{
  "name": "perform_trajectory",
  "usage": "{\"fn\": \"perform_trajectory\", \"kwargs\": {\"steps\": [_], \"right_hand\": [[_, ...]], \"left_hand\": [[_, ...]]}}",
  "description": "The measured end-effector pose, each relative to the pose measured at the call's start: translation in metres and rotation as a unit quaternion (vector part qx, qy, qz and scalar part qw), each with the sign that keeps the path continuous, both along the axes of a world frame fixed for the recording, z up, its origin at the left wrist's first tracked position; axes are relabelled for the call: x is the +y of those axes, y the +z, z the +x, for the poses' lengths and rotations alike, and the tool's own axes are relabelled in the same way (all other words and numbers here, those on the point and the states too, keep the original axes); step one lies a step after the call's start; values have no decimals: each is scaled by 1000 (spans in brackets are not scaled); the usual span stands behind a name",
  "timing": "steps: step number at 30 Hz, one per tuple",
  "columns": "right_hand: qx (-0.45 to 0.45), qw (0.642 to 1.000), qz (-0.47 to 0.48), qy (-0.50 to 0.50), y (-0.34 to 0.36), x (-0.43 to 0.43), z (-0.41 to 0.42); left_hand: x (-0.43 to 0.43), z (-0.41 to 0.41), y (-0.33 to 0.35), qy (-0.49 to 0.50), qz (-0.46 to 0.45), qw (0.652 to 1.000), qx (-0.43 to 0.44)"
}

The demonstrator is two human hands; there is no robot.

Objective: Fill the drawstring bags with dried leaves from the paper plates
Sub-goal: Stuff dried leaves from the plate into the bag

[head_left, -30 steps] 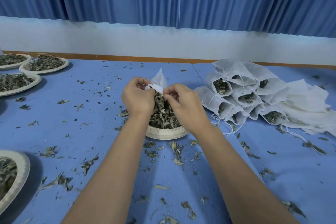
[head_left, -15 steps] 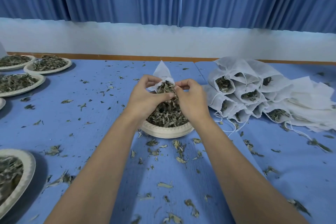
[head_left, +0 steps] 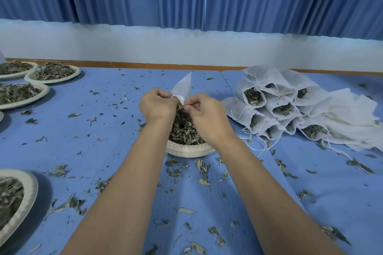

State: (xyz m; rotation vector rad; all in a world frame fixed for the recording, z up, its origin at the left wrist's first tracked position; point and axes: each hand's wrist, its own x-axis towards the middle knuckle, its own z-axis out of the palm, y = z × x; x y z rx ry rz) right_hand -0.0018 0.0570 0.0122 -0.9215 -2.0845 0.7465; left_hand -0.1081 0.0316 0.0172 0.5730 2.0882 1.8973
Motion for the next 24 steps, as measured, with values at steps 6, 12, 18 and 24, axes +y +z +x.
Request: {"fn": "perform_trajectory", "kwargs": {"steps": [6,12,18,24], "right_hand": [[29,998,-39,34,0,3,0],[161,977,-140,17,-2,5,-7],[216,956,-197,22,-3,8,-6],[149,981,-120,-10,-3,13,-1]], "left_hand": [[1,12,3,20,98,974,-203],[-14,10,12,-123,125,960,-219],[-26,8,5,-228,70,966,-98],[-24,9,0,-166,86,982,-39]]}}
